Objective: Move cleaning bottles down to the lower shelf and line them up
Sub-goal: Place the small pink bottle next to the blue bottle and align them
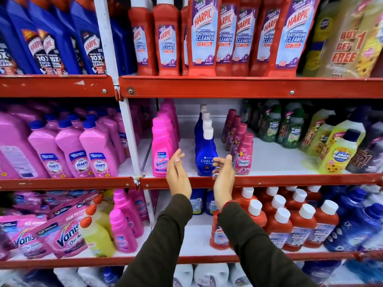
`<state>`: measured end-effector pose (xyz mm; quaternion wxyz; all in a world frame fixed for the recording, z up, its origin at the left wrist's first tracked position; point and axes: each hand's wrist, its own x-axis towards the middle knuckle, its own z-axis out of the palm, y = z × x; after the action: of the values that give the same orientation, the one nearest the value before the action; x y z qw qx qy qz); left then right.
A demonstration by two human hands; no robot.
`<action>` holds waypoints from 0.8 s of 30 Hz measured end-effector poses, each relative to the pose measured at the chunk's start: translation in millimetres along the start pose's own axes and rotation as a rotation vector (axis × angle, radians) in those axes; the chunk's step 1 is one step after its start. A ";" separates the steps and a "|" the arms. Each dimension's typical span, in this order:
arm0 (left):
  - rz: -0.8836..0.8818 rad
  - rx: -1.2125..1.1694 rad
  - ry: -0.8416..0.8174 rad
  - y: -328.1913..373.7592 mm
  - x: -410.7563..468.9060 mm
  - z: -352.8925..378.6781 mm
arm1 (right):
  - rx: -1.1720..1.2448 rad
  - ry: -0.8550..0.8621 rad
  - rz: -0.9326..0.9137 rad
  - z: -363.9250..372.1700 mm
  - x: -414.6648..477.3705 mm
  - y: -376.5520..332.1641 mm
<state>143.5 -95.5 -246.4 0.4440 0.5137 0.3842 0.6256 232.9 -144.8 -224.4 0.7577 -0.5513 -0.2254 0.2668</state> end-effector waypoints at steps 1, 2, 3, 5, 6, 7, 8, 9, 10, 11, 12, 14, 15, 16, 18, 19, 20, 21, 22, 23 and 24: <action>0.048 0.012 0.046 1.0 1.4 -6.2 | -0.003 -0.041 -0.007 4.9 -4.7 4.0; 0.093 0.033 0.098 3.9 3.3 -13.2 | -0.006 -0.091 -0.007 10.8 -9.5 7.3; 0.143 0.060 0.153 6.1 5.6 -19.9 | -0.009 -0.150 0.002 17.0 -13.5 10.3; 0.211 0.103 0.240 7.8 13.8 -33.6 | -0.013 -0.270 0.051 29.8 -18.1 16.9; 0.199 0.096 0.264 10.1 18.5 -40.1 | -0.010 -0.323 0.089 36.1 -19.1 18.9; 0.156 0.081 0.270 11.4 25.1 -47.0 | -0.006 -0.369 0.133 43.3 -20.4 19.1; 0.081 0.081 0.250 13.2 31.7 -53.1 | 0.000 -0.405 0.178 50.8 -21.8 18.3; -0.014 0.081 0.201 15.7 38.2 -57.8 | 0.008 -0.431 0.220 58.5 -22.3 17.9; -0.116 0.060 0.138 16.1 46.1 -62.9 | 0.018 -0.453 0.258 66.0 -22.7 17.2; -0.228 0.002 0.065 13.9 53.7 -66.4 | 0.031 -0.477 0.292 72.0 -23.3 16.8; -0.323 -0.071 -0.011 11.7 60.9 -69.8 | 0.040 -0.499 0.318 78.0 -24.0 17.0; -0.384 -0.130 -0.147 4.4 71.5 -74.0 | 0.024 -0.538 0.331 86.3 -25.9 20.3; -0.379 -0.108 -0.194 0.7 73.9 -74.9 | 0.004 -0.546 0.326 88.1 -26.8 22.2; -0.389 -0.082 -0.211 -3.0 74.3 -75.5 | -0.013 -0.545 0.321 88.3 -27.5 23.5; -0.391 -0.059 -0.221 -5.8 74.3 -76.7 | -0.038 -0.546 0.318 86.6 -28.8 25.1; -0.396 -0.042 -0.213 -8.4 75.8 -76.0 | -0.050 -0.551 0.320 85.0 -30.2 24.2; -0.398 -0.028 -0.224 -9.5 76.8 -75.9 | -0.052 -0.557 0.319 83.4 -30.9 23.2; -0.400 -0.031 -0.231 -12.0 78.3 -76.7 | -0.056 -0.554 0.319 82.0 -31.9 22.0; -0.403 -0.032 -0.231 -12.7 78.7 -76.9 | -0.053 -0.555 0.316 81.4 -32.2 21.8; -0.414 -0.037 -0.237 -14.9 79.8 -77.7 | -0.048 -0.552 0.315 81.0 -33.5 20.5; -0.427 -0.035 -0.242 -18.3 82.0 -78.3 | -0.055 -0.548 0.311 81.7 -34.4 18.5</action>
<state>63.1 -13.8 -252.7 0.6178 0.4842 0.4174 0.4579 152.1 -104.2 -220.0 0.6036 -0.5070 -0.3414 0.5119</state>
